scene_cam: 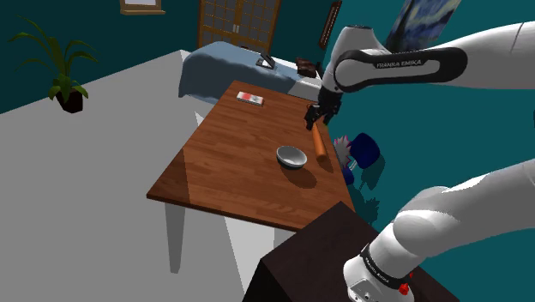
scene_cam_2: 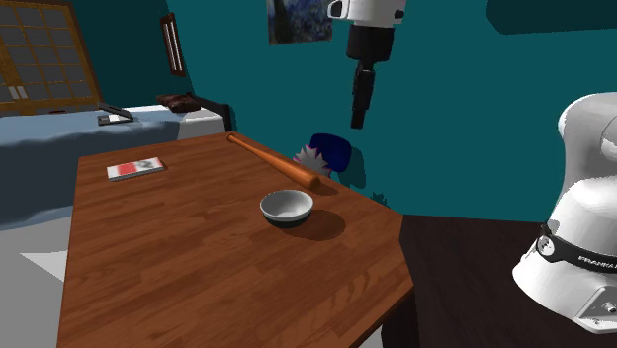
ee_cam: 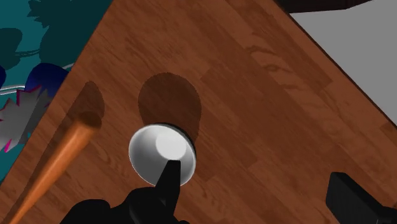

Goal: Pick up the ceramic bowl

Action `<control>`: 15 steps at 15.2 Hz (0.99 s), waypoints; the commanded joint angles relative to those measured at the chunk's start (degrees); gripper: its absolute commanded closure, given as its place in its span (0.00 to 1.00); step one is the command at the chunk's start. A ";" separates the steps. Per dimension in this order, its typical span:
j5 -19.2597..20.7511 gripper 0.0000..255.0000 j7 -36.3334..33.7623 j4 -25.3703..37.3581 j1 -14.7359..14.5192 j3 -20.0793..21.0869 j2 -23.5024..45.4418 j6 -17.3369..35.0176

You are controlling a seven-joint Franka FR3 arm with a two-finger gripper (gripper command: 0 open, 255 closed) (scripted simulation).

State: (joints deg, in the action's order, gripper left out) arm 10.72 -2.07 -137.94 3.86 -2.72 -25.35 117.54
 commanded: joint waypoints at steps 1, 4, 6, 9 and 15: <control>0.58 0.00 -0.22 0.09 0.41 -0.43 3.63 3.40; 1.41 0.00 -0.53 1.21 1.01 -1.09 9.73 8.05; 1.91 0.00 -0.74 2.34 1.40 -1.52 13.94 10.92; 2.54 0.00 -1.02 4.59 1.98 -2.11 20.42 14.83; 3.28 0.00 -1.38 11.02 3.08 -3.13 33.67 21.04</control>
State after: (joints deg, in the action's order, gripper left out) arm 13.96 -3.73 -128.49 6.61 -5.56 5.74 137.58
